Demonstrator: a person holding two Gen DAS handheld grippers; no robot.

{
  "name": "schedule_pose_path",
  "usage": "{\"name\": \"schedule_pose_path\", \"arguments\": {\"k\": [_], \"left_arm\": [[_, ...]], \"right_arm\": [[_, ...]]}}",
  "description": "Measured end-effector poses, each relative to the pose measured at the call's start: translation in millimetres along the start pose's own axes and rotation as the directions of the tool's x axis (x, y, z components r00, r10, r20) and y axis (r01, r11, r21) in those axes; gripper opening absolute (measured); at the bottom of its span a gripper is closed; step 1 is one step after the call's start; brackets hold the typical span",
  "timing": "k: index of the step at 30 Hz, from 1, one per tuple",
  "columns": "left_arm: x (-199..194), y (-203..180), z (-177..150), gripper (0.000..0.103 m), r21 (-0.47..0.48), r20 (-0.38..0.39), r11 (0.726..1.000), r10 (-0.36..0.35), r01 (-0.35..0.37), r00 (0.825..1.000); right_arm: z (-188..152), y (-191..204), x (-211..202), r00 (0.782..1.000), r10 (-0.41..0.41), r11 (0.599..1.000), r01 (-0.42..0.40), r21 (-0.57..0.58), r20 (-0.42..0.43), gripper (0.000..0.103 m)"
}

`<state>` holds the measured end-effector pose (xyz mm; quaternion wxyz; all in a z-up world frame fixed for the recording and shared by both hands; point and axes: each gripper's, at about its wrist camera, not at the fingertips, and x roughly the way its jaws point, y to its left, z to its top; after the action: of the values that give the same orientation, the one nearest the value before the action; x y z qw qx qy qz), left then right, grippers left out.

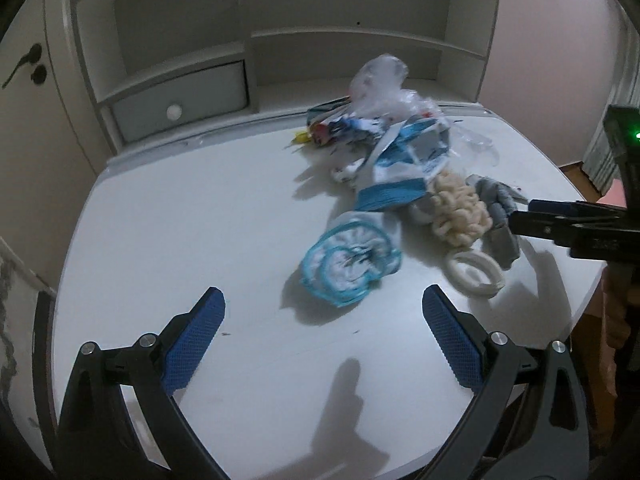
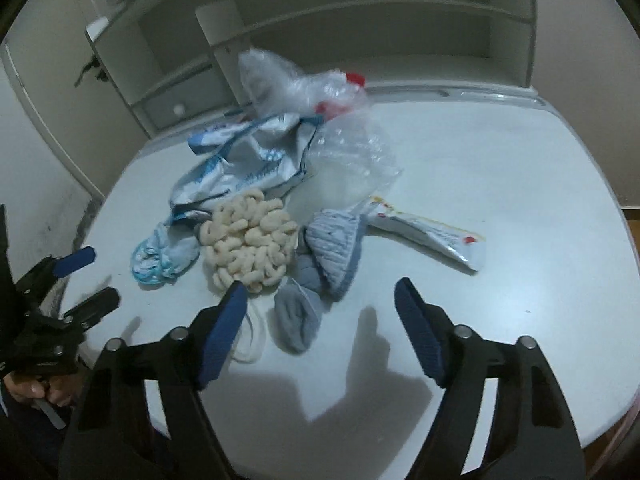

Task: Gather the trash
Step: 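Grasp the blue-rimmed white cloth with left tool while right tool grasps grey cloth, then carry both cloths to the black bin and open both tools over it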

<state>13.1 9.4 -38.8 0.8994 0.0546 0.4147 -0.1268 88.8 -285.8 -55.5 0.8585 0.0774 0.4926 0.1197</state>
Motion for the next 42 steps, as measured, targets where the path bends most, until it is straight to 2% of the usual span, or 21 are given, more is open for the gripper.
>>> {"name": "schedule_pose_path", "arguments": {"k": [4,5,6,7,18,20,21,22,23,24,25,29,35,39,42], "left_arm": [[13,7,4,0.096,-0.005,-0.014,1.000,-0.017,0.017,1.000],[15,6,6,0.096,-0.004,-0.016,1.000,-0.018,0.018,1.000],[17,5,7,0.096,-0.001,-0.016,1.000,-0.025,0.025,1.000],[21,4,9,0.096,0.004,-0.018,0.999,-0.032,0.032,0.999],[66,-13,26,0.095,0.040,-0.048,0.999,-0.015,0.017,0.999],[68,-14,26,0.082,0.026,-0.048,0.999,-0.026,0.027,0.999],[68,-14,26,0.062,0.022,-0.051,0.999,-0.036,0.037,0.998],[68,-14,25,0.049,0.012,-0.064,0.998,-0.055,0.056,0.996],[67,-13,24,0.046,0.007,-0.067,0.998,-0.056,0.057,0.996],[65,-14,24,0.034,0.005,-0.064,0.999,-0.050,0.050,0.997],[61,-15,22,0.027,0.004,-0.066,0.999,-0.049,0.050,0.997],[44,-17,23,0.022,-0.016,-0.049,1.000,-0.027,0.027,0.998],[6,-35,37,0.019,-0.021,0.028,1.000,-0.019,0.019,0.999],[-4,-84,52,0.019,0.063,0.059,0.996,-0.072,0.068,0.996],[1,-142,59,0.019,0.144,0.048,0.979,-0.152,0.143,0.987]], "right_arm": [[2,4,15,0.999,-0.019,1.000,0.019,-0.005,-0.032,0.055],[1,2,17,0.999,-0.020,1.000,0.020,-0.007,-0.037,0.045],[1,3,19,0.999,-0.022,1.000,0.021,-0.011,-0.043,0.029],[1,3,20,0.999,-0.019,1.000,0.018,-0.012,-0.046,0.020],[-10,-5,-12,1.000,-0.026,1.000,0.026,-0.008,0.002,0.019],[-13,-9,-17,1.000,-0.030,1.000,0.030,-0.001,0.008,0.019],[-16,-13,-20,0.999,-0.033,0.999,0.033,0.006,0.012,0.019],[-18,-17,-22,0.999,-0.036,0.999,0.035,0.012,0.014,0.019],[-19,-19,-25,0.999,-0.039,0.999,0.038,0.018,0.016,0.019],[-21,-22,-27,0.999,-0.041,0.999,0.041,0.024,0.019,0.019],[-24,-27,-31,0.999,-0.044,0.999,0.043,0.032,0.024,0.019],[-36,-44,-47,0.997,-0.059,0.996,0.056,0.065,0.044,0.019],[-63,-86,-84,0.991,-0.102,0.986,0.090,0.140,0.085,0.019],[-88,-125,-114,0.982,-0.153,0.968,0.126,0.217,0.110,0.019],[-112,-160,-135,0.973,-0.199,0.944,0.160,0.287,0.114,0.019]]}}
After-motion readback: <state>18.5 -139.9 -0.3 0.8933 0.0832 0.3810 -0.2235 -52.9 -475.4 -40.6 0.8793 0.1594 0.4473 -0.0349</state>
